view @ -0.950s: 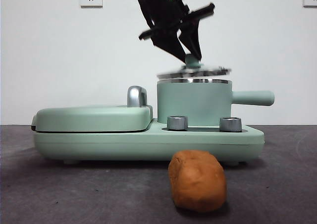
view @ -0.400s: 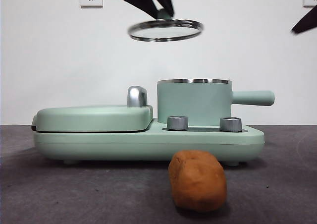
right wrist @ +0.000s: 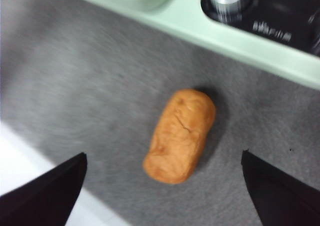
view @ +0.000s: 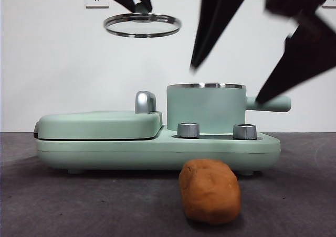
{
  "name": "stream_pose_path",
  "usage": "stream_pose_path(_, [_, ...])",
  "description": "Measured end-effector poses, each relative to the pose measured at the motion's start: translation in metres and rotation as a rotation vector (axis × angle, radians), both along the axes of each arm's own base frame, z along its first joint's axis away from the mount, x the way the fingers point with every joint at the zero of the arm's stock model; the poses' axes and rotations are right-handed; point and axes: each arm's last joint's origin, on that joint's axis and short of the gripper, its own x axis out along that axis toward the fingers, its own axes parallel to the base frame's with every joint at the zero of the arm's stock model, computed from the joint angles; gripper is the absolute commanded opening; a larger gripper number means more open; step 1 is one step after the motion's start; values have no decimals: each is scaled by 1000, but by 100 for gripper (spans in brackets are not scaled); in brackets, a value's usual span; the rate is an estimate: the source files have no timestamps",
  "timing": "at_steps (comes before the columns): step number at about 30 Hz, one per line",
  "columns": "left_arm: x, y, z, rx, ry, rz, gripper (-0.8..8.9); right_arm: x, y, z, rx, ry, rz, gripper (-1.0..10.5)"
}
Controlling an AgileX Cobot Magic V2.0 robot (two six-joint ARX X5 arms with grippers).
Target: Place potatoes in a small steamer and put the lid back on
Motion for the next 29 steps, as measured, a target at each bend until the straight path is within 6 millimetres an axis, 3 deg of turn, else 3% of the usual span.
stream_pose_path(6, [7,16,0,1,2,45,15,9,24,-33,-106,67,16,491])
stream_pose_path(15, [13,29,-1,10,8,78,15,21,42,-67,-171,127,21,471])
stream_pose_path(17, [13,30,-1,13,12,80,15,23,45,-71,-169,125,22,418])
stream_pose_path(23, [14,33,-1,18,10,85,15,25,47,-78,-184,142,25,81])
stream_pose_path(29, [15,37,-2,19,12,97,15,24,48,-77,-145,187,57,73])
